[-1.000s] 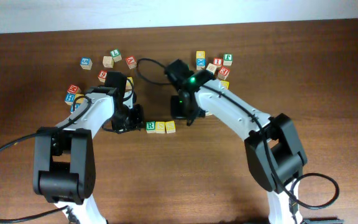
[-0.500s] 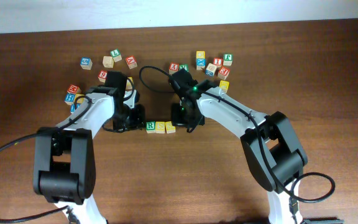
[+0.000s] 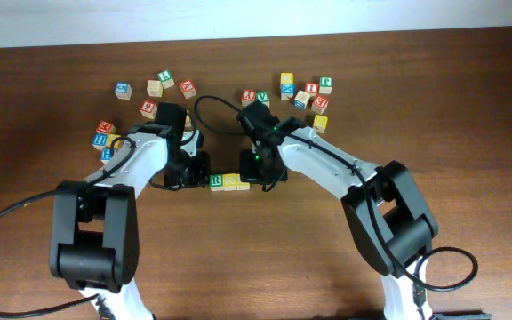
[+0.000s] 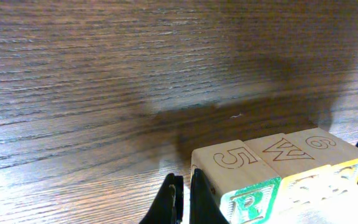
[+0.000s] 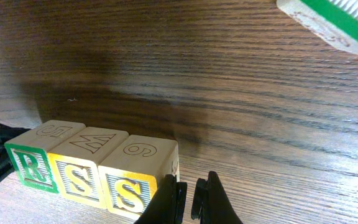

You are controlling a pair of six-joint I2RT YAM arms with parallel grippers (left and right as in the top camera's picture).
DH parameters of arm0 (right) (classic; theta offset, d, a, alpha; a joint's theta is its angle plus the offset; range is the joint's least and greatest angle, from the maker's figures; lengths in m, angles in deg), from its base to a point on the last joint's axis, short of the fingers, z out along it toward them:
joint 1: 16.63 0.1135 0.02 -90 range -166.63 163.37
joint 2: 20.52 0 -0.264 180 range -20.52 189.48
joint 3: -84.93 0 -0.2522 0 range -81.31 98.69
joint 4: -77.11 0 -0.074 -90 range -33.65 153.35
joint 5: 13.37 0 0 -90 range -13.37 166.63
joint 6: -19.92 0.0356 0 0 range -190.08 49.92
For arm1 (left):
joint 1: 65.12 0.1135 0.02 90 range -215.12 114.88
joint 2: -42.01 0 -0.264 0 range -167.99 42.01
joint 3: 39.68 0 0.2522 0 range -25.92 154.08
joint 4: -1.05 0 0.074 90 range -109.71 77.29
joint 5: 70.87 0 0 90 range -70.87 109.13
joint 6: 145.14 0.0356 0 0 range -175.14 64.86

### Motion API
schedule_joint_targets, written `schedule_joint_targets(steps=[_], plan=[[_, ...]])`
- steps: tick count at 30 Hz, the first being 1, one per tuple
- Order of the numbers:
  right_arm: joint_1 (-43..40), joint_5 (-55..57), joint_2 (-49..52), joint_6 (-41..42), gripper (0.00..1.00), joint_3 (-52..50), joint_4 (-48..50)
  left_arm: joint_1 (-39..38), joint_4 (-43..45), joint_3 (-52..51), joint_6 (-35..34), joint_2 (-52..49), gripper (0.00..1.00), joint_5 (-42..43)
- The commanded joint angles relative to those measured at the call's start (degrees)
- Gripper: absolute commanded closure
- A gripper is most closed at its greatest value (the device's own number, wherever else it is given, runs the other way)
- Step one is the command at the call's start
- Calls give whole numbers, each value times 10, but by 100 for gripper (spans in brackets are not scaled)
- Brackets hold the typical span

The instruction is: Spell out RSS

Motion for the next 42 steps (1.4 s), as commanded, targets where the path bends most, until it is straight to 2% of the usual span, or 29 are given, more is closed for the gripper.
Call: schedule_joint_targets(steps=[1, 5, 10, 16, 27, 34, 36, 42], plan=[[12, -12, -12, 10, 96, -3, 9, -3, 0, -2, 13, -6, 99, 17], [12, -12, -12, 14, 96, -3, 8, -3, 0, -2, 14, -6, 99, 17], [12, -12, -13, 14, 96, -3, -1, -3, 0, -2, 52, -6, 99, 17], [12, -12, -15, 37, 96, -2, -17, -3, 9, -2, 63, -6, 97, 19], [10, -9, -15, 31, 96, -1, -5, -3, -6, -2, 62, -6, 97, 18], [10, 17, -15, 17, 96, 10, -16, -2, -7, -2, 61, -6, 78, 12], [10, 40, -15, 13, 95, 29, -48, -2, -9, -2, 53, -6, 77, -13], [-2, 41, -15, -14, 91, 79, -122, -2, -16, -2, 53, -6, 77, -14]])
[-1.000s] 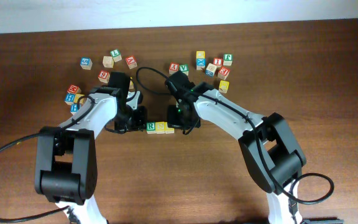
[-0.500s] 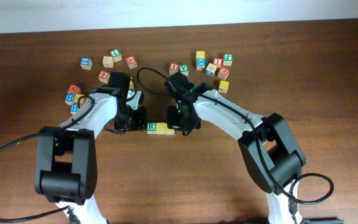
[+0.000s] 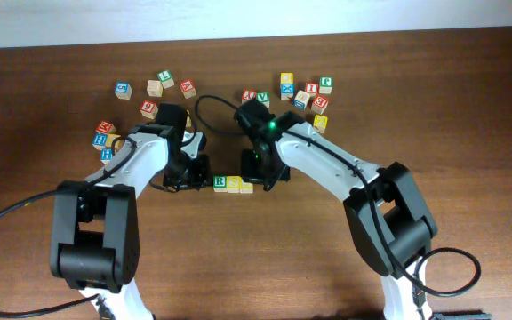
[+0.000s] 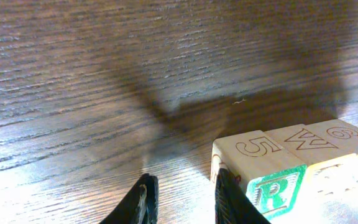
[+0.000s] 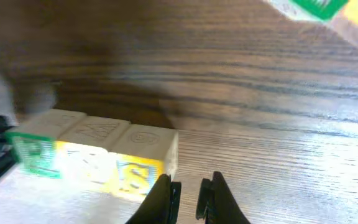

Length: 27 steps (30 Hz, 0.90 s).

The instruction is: Spell out RSS

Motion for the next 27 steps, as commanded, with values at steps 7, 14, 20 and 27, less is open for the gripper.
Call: schedule_joint_targets(steps=[7, 14, 20, 27], plan=[[0, -30, -14, -62, 80, 27, -91, 12, -20, -2, -103, -6, 72, -125], [32, -30, -12, -35, 87, -8, -54, 43, -29, -2, -105, -6, 64, -125], [41, -30, -12, -12, 96, -33, -12, 59, -37, -2, -105, -6, 23, -125], [42, -30, -11, -1, 96, -40, 3, 63, -37, -2, -105, -6, 1, -125]])
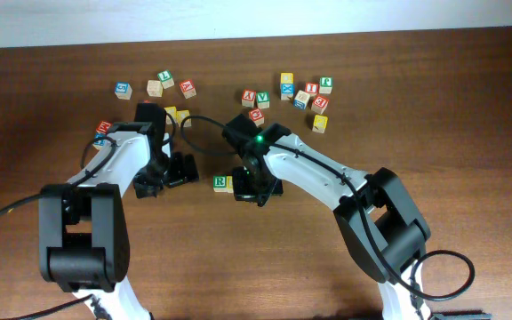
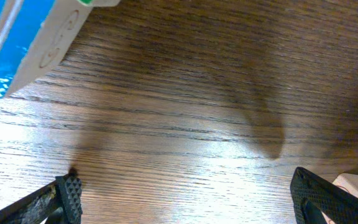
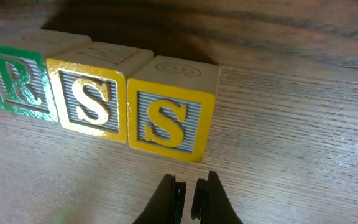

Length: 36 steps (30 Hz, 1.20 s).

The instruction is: Spell out RSS

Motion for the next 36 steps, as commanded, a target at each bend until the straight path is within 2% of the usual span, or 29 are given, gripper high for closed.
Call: schedule_joint_targets(steps=[1, 36], plan=[[1, -1, -9, 9, 96, -6, 7, 6, -1, -7, 1, -9, 1, -7], [20, 9, 16, 23, 96, -7, 29, 6, 6, -7, 1, -9, 1, -7]])
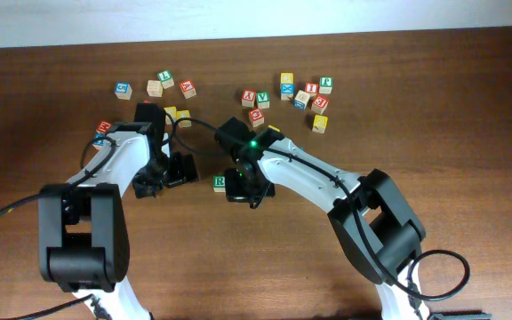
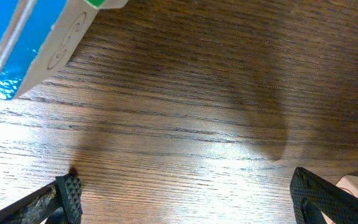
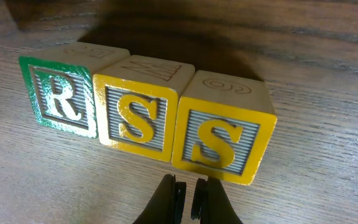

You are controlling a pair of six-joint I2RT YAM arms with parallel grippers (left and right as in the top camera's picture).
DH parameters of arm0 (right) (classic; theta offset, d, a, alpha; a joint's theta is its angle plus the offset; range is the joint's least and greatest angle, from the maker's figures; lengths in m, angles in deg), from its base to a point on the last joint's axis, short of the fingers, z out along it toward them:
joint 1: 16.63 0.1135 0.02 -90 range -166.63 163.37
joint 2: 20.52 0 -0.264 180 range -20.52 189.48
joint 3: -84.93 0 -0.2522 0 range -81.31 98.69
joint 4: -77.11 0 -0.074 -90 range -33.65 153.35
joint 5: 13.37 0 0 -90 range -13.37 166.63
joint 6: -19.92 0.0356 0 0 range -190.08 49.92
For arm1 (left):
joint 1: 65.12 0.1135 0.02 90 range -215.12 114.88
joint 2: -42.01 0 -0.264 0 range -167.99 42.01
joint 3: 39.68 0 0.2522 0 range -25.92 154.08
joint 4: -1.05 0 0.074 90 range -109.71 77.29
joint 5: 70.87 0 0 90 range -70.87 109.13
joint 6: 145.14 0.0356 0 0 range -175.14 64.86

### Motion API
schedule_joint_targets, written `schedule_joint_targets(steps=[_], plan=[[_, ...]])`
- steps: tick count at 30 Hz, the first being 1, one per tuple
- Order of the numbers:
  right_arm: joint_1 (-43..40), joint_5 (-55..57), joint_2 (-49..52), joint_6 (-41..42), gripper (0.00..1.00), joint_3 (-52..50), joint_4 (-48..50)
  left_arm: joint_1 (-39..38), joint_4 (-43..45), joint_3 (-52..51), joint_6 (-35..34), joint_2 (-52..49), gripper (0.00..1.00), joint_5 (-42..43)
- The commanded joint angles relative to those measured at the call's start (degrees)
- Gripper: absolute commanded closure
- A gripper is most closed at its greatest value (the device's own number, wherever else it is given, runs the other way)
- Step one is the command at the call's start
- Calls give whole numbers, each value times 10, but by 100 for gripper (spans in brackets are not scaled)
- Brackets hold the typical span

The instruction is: Spell out RSS

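Three wooden blocks stand side by side in one row: a green R (image 3: 58,99), a yellow S (image 3: 138,118) and a second yellow S (image 3: 222,134). My right gripper (image 3: 188,194) sits just in front of the gap between the two S blocks, shut, with nothing in it. From overhead it (image 1: 242,189) covers both S blocks, and only the R block (image 1: 220,182) shows. My left gripper (image 1: 165,175) is open wide to the left of the row, its fingers (image 2: 67,193) over bare table. A pale corner of the R block shows at that view's lower right.
Loose letter blocks lie in clusters at the back right (image 1: 302,94), the back left (image 1: 155,86) and the left beside my left arm (image 1: 103,133). A blue and green block (image 2: 36,31) fills the left wrist view's upper left. The dark wooden table (image 1: 265,258) runs toward the front.
My right gripper has shifted a little to the left along the front of the row, still shut. The three blocks fill more of its view. My left gripper has barely moved.
Both grippers stood shut at the ends of the R-S-S row, left at the R, right at the last S. Then the left opened slightly. Later it stood wide open away to the left, and the right sat in front of the row, where it remains.
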Motion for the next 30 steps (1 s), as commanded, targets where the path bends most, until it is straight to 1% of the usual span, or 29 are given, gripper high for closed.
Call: schedule_joint_targets(steps=[1, 12, 30], plan=[[2, 10, 10, 4, 96, -8, -8, 5, 5, -7, 1, -9, 1, -4], [5, 34, 10, 5, 96, -10, -7, 5, 5, -7, 1, -9, 1, -4], [5, 33, 10, 5, 96, -24, 19, 5, 5, -7, 1, -9, 1, -4]])
